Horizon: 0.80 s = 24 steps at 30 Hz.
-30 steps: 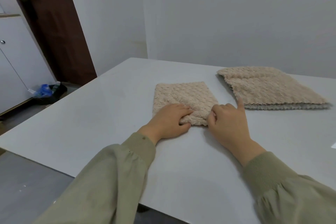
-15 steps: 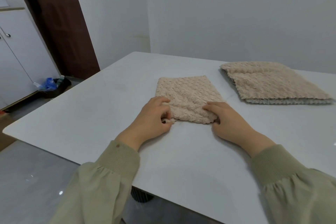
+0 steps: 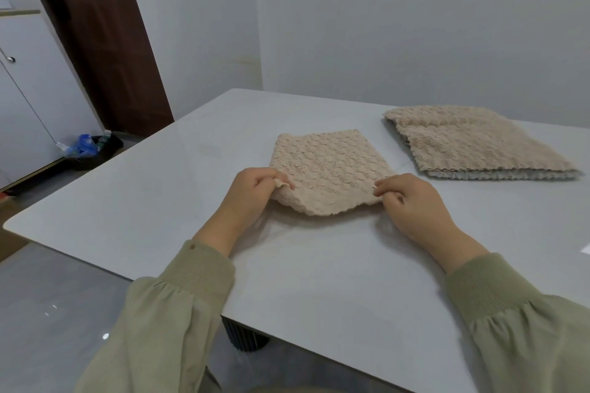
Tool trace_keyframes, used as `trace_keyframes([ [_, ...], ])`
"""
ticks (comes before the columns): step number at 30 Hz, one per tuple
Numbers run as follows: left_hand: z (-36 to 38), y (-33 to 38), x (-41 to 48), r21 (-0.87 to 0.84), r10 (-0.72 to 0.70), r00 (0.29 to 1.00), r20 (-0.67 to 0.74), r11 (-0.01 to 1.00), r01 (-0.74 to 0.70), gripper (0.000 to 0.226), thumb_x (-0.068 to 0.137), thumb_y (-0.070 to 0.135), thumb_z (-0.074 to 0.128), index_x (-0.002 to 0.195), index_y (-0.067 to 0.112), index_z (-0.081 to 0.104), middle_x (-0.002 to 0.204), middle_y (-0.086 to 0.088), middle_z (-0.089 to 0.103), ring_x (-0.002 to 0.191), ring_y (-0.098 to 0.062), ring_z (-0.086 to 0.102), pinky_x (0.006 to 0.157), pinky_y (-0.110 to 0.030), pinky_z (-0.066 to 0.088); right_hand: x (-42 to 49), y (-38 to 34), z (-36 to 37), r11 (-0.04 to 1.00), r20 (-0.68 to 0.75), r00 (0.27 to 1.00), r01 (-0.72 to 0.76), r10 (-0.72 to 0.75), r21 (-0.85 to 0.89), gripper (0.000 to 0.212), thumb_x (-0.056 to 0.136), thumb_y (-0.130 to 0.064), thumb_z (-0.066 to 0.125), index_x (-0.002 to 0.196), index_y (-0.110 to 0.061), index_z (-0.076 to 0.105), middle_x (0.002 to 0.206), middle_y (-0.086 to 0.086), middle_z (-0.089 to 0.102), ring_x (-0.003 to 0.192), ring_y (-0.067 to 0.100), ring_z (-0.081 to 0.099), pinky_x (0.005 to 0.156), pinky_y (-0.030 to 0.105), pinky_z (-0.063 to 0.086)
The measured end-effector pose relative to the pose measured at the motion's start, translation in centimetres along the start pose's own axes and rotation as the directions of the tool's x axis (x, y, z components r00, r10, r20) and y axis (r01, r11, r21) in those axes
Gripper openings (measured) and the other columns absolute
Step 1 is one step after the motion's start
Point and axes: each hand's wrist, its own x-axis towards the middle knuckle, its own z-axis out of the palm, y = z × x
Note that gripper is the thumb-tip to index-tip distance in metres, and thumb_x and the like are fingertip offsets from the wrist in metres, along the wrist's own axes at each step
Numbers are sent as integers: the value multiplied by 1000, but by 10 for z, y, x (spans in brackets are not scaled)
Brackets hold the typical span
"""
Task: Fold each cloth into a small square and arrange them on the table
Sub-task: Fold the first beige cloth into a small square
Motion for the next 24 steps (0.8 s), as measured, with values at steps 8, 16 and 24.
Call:
trace_keyframes([
  [8,9,2,2,134,-130,981,-141,980,149,28,93,20,48,73,13,67,66,-2,69,59,-9,59,64,-25,44,3,-7,8,967,-47,999,-21,10,-253,50,93,-37,42,48,-16,36,43,0,37,49,24,41,48,30,25],
  [16,13,-12,17,386,-130,983,-132,906,172,20,88,26,56,80,14,70,87,3,69,87,-13,61,73,-25,45,16,-27,13,802,32,995,-58,96,-595,44,95,-32,36,55,-15,31,55,-1,35,58,23,43,47,25,21],
  [24,11,-22,47,163,-238,926,-293,942,294,25,93,22,44,83,12,64,88,4,65,84,-16,57,73,-29,43,59,-39,59,890,237,971,70,43,-450,51,97,-38,24,141,-14,31,147,11,35,135,29,31,110,47,24],
])
